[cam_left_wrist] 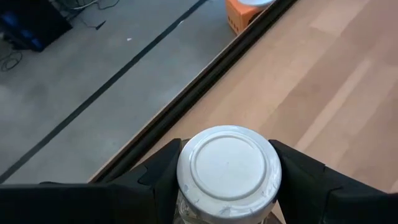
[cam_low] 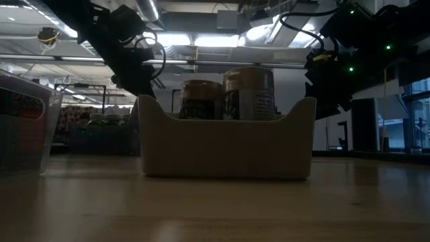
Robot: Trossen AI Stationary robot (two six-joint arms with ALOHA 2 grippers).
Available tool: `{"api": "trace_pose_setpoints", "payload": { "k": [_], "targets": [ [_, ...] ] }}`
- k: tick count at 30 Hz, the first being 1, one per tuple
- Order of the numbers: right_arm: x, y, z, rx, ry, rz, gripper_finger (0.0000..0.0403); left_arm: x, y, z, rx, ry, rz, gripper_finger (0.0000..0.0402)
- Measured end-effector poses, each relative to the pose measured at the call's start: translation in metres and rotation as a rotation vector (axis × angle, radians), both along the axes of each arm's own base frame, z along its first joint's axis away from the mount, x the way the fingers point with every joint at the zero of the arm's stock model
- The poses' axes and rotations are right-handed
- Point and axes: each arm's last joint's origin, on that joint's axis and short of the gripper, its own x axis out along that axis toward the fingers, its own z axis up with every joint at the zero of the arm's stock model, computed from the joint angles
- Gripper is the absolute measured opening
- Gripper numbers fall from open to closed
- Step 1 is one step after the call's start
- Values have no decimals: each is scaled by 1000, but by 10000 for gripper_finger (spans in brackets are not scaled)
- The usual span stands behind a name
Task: Sort spices by type
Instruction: Put the white seasoning bottle into the black bin
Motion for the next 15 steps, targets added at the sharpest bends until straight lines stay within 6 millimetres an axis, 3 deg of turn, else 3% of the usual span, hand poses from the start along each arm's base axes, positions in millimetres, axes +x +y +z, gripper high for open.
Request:
{"api": "trace_pose_setpoints", "payload": {
  "k": [10, 15],
  "targets": [
    [0, 0, 0, 0, 0, 0, 257, 0, -1, -2, -31, -28, 31, 194],
    [0, 0, 0, -1, 1, 1, 257, -5, -3, -21, -46, -65, 74, 194]
  ]
}}
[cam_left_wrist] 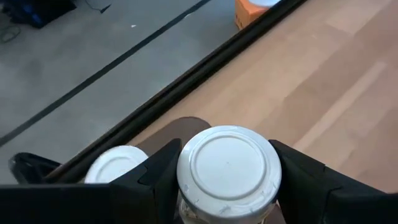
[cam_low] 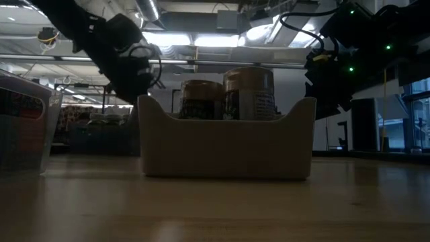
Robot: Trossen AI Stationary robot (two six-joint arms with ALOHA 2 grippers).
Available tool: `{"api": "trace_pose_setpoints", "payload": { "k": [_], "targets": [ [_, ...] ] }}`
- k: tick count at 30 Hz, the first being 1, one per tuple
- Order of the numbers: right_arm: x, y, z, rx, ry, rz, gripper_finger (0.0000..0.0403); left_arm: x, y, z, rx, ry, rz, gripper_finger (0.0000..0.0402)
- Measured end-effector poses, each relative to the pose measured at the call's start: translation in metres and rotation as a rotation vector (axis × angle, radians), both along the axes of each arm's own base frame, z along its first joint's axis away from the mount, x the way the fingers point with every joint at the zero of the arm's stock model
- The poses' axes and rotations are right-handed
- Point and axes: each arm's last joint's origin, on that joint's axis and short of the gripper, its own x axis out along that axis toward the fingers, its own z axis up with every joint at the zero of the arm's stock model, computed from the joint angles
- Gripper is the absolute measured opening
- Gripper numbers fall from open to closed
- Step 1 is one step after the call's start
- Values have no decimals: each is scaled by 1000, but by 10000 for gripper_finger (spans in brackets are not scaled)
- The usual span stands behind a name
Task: Sort spices by type
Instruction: Put the white seasoning bottle into the black bin, then return to Home Position
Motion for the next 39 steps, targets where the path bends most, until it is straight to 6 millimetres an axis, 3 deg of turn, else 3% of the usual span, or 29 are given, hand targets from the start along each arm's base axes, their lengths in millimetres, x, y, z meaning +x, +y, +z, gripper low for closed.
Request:
{"api": "trace_pose_setpoints", "payload": {
  "k": [14, 23, 31, 39],
  "targets": [
    [0, 0, 1, -1, -8, 1, 257, -10, -7, -35, -20, -37, 22, 197],
    [0, 0, 1, -1, -8, 0, 257, -11, -8, -36, -17, -25, 13, 249],
    [1, 0, 1, 3, -7, 5, 257, -8, -6, -7, -8, 21, -17, 251],
    [3, 2, 2, 52, -35, 57, 257, -18, -22, 36, 114, -110, -110, 253]
  ]
}}
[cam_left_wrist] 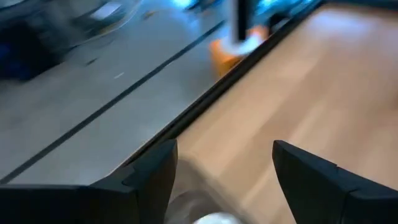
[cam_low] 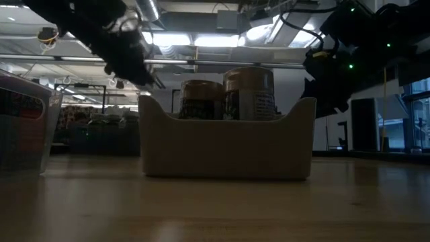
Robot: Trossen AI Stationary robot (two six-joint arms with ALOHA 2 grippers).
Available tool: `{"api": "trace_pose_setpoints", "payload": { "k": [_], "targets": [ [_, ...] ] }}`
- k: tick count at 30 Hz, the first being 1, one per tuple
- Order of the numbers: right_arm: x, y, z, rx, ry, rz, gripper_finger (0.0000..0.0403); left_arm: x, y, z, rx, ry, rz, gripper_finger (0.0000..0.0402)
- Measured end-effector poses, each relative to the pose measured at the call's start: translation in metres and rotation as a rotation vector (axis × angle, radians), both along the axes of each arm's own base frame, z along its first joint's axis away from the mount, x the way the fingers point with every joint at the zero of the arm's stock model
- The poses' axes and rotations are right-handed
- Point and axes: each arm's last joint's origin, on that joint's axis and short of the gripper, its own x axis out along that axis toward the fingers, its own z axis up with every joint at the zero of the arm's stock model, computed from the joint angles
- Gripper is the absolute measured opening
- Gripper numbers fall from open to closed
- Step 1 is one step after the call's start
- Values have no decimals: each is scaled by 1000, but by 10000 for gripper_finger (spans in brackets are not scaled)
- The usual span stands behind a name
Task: Sort spices by type
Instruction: Return to Home Position
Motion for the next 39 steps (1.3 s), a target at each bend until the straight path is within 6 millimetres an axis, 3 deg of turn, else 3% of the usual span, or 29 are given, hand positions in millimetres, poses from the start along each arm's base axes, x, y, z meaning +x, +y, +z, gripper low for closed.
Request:
{"api": "trace_pose_setpoints", "payload": {
  "k": [6, 13, 18, 23, 25, 31, 39],
  "targets": [
    [7, 0, 10, -51, -101, 36, 257, 0, -18, 14, -44, -137, -249, 240],
    [15, -2, 22, -102, -197, 223, 243, 8, -35, 14, -30, -120, -410, 175],
    [17, -15, 32, -53, -255, 372, 157, 13, -44, 14, -6, -108, -478, 127],
    [3, -27, 44, -53, -279, 416, 39, 10, -50, -2, -4, -112, -502, 94],
    [-5, -26, 49, -67, -268, 410, 11, 7, -51, -9, -8, -133, -496, 85],
    [-28, -21, 59, -105, -300, 308, 32, -6, -56, -24, -11, -200, -483, 68],
    [-55, -5, 33, -118, -329, 242, 13, -14, -59, -26, 30, -258, -484, 67]
  ]
}}
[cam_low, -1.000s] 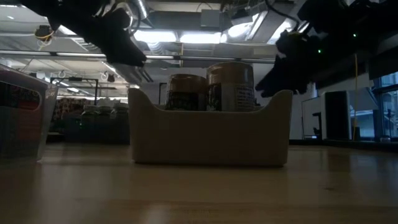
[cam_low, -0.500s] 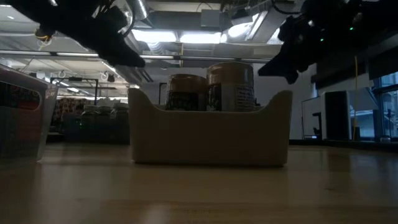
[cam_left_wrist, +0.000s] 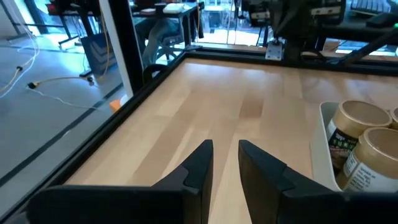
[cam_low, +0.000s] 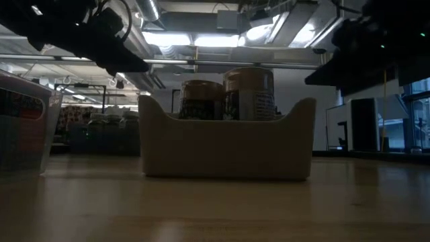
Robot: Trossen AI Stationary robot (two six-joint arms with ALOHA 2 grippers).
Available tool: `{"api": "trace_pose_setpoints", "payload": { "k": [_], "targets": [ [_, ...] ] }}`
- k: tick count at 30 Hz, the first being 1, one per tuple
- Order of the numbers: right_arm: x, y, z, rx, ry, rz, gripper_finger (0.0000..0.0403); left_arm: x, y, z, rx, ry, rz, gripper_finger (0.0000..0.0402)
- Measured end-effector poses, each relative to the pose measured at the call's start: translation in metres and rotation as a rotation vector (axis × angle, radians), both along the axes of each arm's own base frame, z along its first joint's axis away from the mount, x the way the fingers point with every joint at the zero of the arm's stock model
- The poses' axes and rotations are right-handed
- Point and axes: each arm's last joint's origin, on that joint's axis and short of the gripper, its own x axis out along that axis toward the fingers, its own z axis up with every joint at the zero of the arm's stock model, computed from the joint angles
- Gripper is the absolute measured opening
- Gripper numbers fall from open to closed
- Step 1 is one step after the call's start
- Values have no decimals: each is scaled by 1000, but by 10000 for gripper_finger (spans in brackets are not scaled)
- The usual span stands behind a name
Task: Sort spices by type
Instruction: Return to Home Position
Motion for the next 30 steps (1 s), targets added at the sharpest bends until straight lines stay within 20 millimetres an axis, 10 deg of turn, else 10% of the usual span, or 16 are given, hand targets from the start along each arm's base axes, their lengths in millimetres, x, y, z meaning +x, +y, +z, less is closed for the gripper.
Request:
{"api": "trace_pose_setpoints", "payload": {
  "k": [30],
  "targets": [
    [-48, 12, -46, 12, -192, 41, 14, 0, 0, -1, 4, 9, 0, 68]
  ]
}}
